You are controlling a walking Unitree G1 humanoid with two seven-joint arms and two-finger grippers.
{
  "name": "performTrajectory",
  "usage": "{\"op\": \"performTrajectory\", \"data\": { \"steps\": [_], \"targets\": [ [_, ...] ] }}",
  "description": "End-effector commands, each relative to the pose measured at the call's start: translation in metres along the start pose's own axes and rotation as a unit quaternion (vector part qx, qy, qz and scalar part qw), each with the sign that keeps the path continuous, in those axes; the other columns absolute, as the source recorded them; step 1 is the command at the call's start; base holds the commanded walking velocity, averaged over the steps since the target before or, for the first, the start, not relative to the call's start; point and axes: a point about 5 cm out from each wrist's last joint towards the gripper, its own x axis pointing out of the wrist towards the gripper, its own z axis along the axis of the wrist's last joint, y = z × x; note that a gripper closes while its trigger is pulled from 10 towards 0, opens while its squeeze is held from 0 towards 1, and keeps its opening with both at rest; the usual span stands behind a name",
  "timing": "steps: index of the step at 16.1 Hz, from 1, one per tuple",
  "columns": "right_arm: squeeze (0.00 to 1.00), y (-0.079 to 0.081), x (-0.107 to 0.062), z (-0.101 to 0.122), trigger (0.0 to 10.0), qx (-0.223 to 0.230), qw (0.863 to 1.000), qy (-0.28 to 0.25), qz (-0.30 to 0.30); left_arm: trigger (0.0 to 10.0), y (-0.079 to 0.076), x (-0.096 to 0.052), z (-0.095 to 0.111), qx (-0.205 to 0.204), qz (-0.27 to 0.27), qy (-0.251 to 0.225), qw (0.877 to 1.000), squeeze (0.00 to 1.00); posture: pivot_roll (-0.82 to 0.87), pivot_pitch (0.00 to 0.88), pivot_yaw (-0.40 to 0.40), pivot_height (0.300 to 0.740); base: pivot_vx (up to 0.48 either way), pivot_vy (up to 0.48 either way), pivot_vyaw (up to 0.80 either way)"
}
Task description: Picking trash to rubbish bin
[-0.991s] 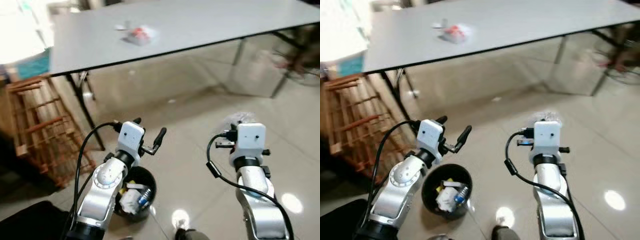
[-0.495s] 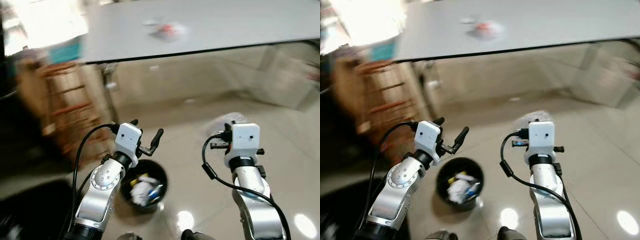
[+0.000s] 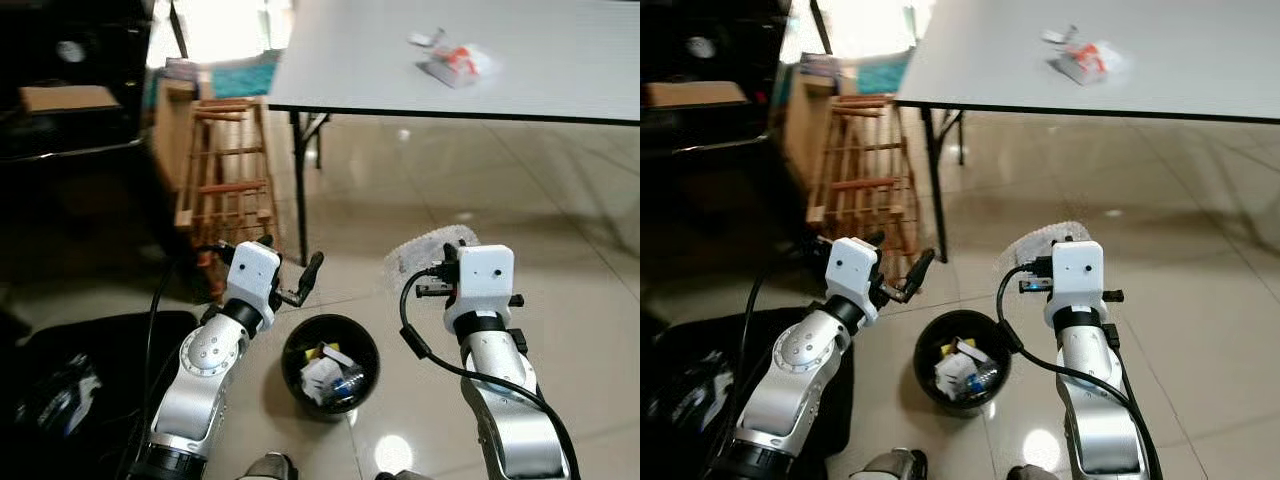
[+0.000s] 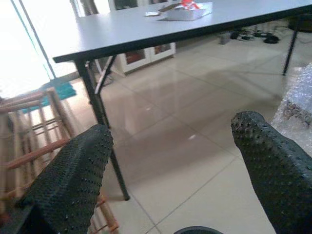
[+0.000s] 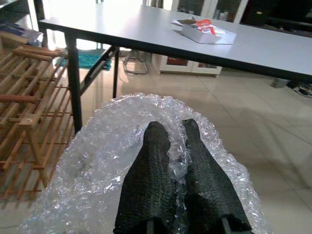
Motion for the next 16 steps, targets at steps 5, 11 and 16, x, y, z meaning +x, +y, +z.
{"op": "performTrajectory", "data": {
  "steps": [5, 11, 16],
  "targets": [
    [0.0, 0.0031, -0.0002, 0.0005, 10.0, 0.006, 1.0, -0.003, 0.011, 10.0, 0.0008, 0.0011, -0.003, 0.008, 0.004, 0.011, 1.0, 0.0, 0.01, 0.098, 0.034, 0.74, 0.0, 0.0, 0.0],
    [0.0, 0.0038, 0.0003, 0.0009, 10.0, 0.007, 1.0, -0.006, 0.015, 10.0, 0.004, 0.002, -0.0014, 0.006, 0.023, 0.005, 1.0, 0.0, 0.01, 0.096, 0.033, 0.74, 0.0, 0.0, 0.0],
    [0.0, 0.0049, 0.0003, 0.0004, 10.0, 0.008, 1.0, -0.005, 0.017, 10.0, 0.0054, 0.0023, -0.0027, 0.005, 0.026, 0.012, 1.0, 0.0, 0.01, 0.095, 0.033, 0.74, 0.0, 0.0, 0.0]
  ]
}}
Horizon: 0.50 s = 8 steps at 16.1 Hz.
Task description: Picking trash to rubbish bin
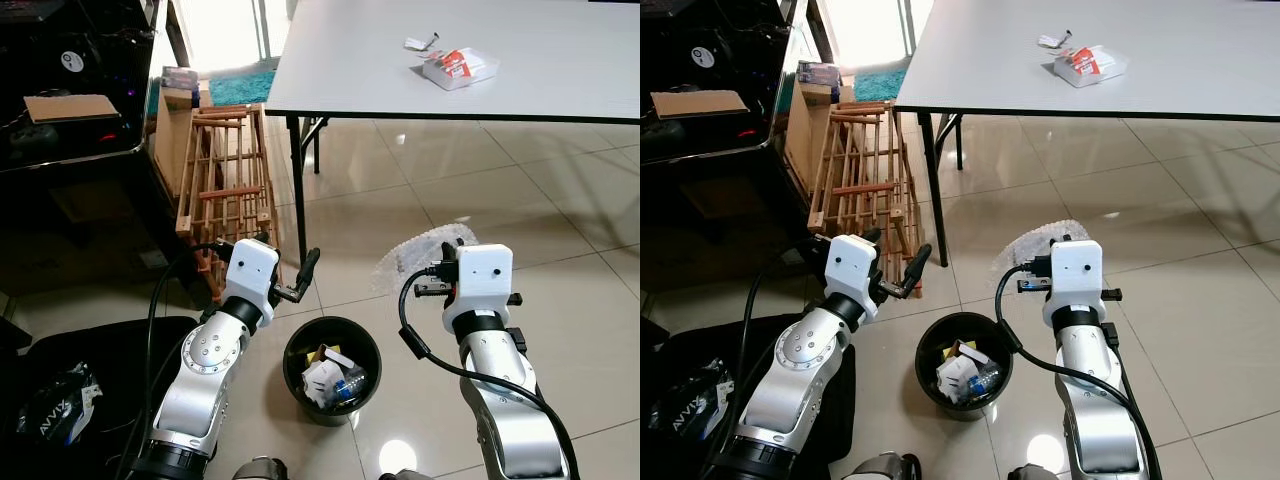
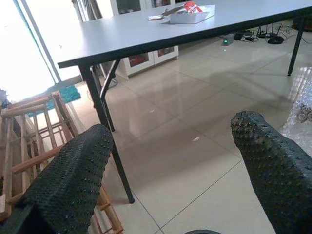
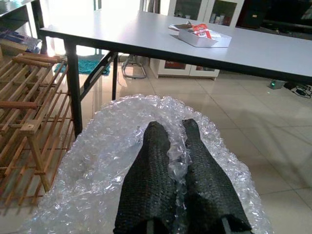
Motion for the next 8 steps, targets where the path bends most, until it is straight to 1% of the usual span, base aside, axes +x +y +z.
{"op": "performTrajectory", "data": {
  "steps": [1, 8],
  "targets": [
    [0.0, 0.002, 0.0005, -0.0005, 10.0, 0.005, 1.0, -0.001, 0.006, 10.0, 0.003, 0.0002, -0.0025, 0.005, 0.006, 0.01, 1.0, 0.0, 0.01, 0.095, 0.033, 0.74, 0.0, 0.0, 0.0],
    [0.0, 0.0013, 0.0005, -0.0008, 10.0, 0.002, 1.0, -0.001, 0.005, 10.0, 0.0018, 0.0011, -0.0027, 0.006, 0.004, 0.012, 1.0, 0.0, 0.01, 0.09, 0.034, 0.74, 0.0, 0.0, 0.0]
  ]
}}
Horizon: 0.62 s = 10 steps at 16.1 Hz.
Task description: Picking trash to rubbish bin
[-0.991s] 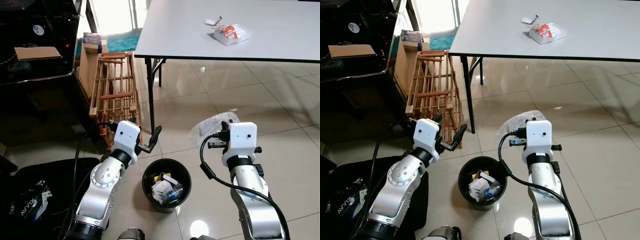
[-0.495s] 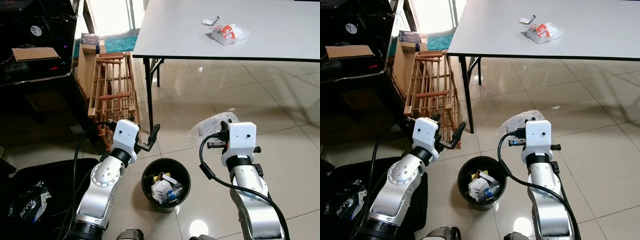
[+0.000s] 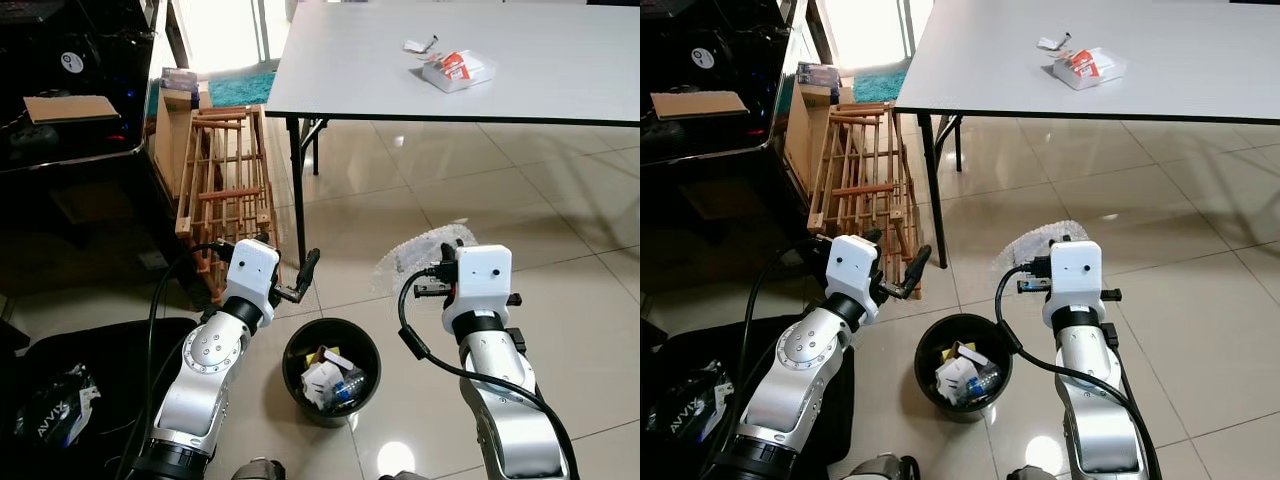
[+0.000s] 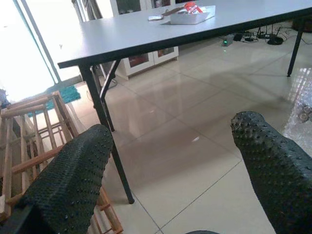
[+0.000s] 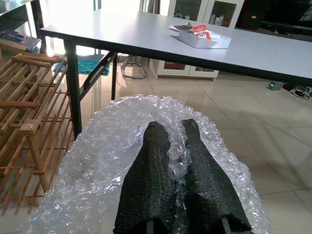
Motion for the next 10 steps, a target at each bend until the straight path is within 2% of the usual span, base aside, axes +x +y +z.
{"op": "performTrajectory", "data": {
  "steps": [1, 10],
  "targets": [
    [0.0, 0.0016, 0.0008, 0.0003, 10.0, 0.003, 1.0, -0.003, 0.006, 10.0, 0.0021, 0.0004, -0.0018, 0.006, 0.003, 0.008, 1.0, 0.0, 0.01, 0.088, 0.03, 0.74, 0.0, 0.0, 0.0],
    [0.0, 0.0022, 0.0009, -0.0008, 10.0, 0.003, 1.0, -0.001, 0.006, 10.0, 0.0022, 0.0004, -0.0023, 0.006, 0.006, 0.009, 1.0, 0.0, 0.01, 0.092, 0.03, 0.74, 0.0, 0.0, 0.0]
  ]
}}
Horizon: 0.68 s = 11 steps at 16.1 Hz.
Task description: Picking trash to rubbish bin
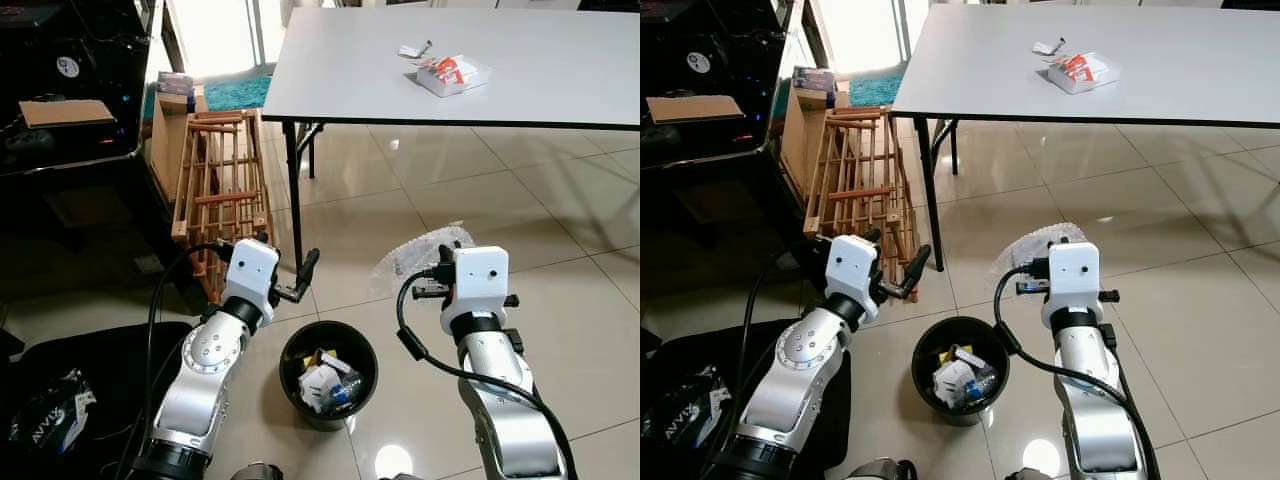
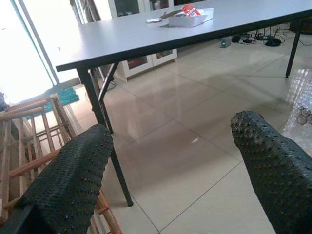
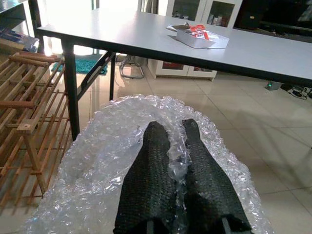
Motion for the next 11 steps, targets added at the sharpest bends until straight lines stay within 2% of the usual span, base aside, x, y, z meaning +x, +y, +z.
{"op": "performTrajectory", "data": {
  "steps": [1, 11],
  "targets": [
    [0.0, 0.0008, 0.0, 0.0018, 10.0, 0.003, 1.0, -0.004, 0.004, 10.0, 0.0018, 0.0006, -0.0024, 0.006, 0.004, 0.009, 1.0, 0.0, 0.01, 0.093, 0.029, 0.74, 0.0, 0.0, 0.0],
    [0.0, 0.0014, -0.0027, -0.0037, 10.0, 0.015, 1.0, 0.014, 0.003, 10.0, -0.0003, -0.0046, -0.0084, 0.011, 0.0, 0.023, 1.0, 0.0, 0.01, 0.12, 0.033, 0.74, 0.0, 0.0, 0.0]
  ]
}}
